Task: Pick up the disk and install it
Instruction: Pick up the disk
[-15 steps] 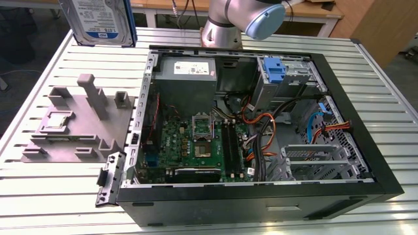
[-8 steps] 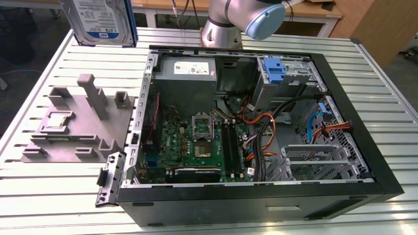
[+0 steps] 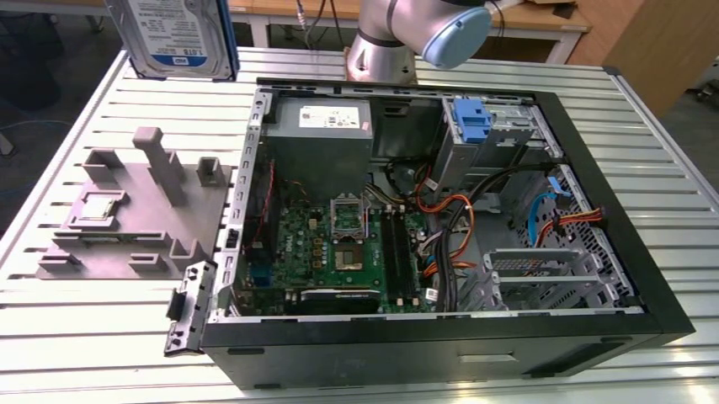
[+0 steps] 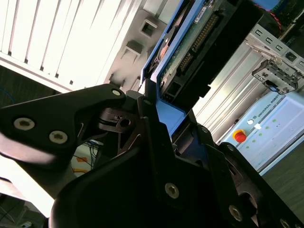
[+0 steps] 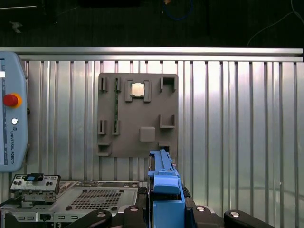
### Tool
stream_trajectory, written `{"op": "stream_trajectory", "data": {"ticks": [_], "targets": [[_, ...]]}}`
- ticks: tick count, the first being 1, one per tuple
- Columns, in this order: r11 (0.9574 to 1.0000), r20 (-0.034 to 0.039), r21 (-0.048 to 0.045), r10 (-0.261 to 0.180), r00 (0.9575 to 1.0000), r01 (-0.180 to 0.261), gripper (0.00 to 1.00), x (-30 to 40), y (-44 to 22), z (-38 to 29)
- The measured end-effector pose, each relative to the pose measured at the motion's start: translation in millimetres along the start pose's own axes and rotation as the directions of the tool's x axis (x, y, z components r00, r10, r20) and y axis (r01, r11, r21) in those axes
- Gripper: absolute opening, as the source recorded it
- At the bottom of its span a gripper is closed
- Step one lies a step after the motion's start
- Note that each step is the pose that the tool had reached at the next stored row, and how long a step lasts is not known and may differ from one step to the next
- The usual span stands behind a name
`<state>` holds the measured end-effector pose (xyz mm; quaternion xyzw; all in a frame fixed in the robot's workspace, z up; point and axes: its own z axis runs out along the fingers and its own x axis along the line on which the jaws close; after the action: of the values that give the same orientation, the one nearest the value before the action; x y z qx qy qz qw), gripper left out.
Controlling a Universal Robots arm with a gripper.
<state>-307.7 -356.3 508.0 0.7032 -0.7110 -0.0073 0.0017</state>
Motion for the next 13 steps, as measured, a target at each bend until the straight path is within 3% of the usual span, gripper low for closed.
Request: {"op": "stream_trajectory", "data": {"ticks": [13], "targets": [[1.0000,0.0000,0.0000,0.000,1.0000,0.000,0.36,0.0,-0.2,0.0]]}}
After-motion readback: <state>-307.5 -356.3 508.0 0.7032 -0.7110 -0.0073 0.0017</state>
